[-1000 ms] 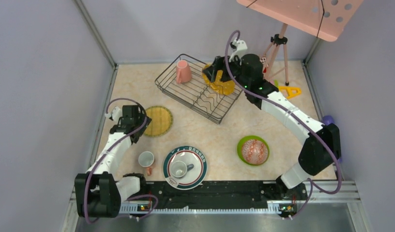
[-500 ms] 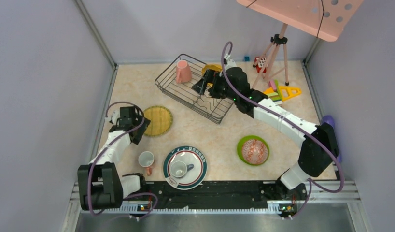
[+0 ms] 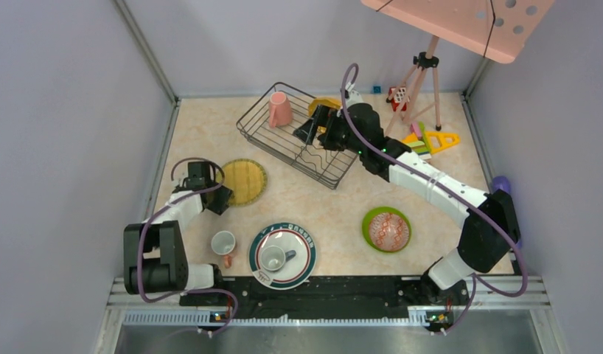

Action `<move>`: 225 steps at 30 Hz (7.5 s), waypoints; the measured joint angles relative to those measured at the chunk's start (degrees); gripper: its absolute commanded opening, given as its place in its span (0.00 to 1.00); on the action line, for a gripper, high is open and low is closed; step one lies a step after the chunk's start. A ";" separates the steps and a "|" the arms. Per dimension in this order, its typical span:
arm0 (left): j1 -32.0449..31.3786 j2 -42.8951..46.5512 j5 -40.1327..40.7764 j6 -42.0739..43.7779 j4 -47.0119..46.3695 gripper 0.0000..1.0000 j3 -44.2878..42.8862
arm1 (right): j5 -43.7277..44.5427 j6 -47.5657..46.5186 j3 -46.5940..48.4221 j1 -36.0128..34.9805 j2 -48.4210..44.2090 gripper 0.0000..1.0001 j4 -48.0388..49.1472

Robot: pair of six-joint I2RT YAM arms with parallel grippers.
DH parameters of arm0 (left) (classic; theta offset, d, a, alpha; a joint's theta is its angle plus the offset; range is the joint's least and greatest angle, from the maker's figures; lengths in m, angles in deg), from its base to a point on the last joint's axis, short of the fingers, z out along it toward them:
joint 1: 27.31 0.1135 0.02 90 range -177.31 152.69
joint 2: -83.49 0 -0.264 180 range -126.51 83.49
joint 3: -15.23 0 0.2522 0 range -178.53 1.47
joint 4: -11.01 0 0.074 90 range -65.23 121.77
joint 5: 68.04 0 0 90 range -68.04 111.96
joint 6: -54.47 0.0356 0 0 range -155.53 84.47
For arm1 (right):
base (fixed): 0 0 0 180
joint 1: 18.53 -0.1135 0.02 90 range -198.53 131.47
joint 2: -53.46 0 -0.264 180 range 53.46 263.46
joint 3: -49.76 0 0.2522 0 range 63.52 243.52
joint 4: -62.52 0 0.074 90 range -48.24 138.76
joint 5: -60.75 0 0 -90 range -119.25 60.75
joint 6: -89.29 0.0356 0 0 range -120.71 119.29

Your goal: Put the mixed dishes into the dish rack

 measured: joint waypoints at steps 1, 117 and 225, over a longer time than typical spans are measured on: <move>0.07 -0.59 -0.74 -0.04 -0.22 0.21 0.00 | -0.02 0.00 0.00 0.00 -0.09 0.99 0.07; 0.11 25.38 -38.84 10.75 -18.23 0.63 -8.52 | -6.84 -46.03 2.73 12.50 -0.85 0.00 8.83; -34.38 19.23 -5.79 33.18 15.50 0.66 -11.96 | 21.38 2.67 -27.41 7.76 -27.78 0.83 -38.25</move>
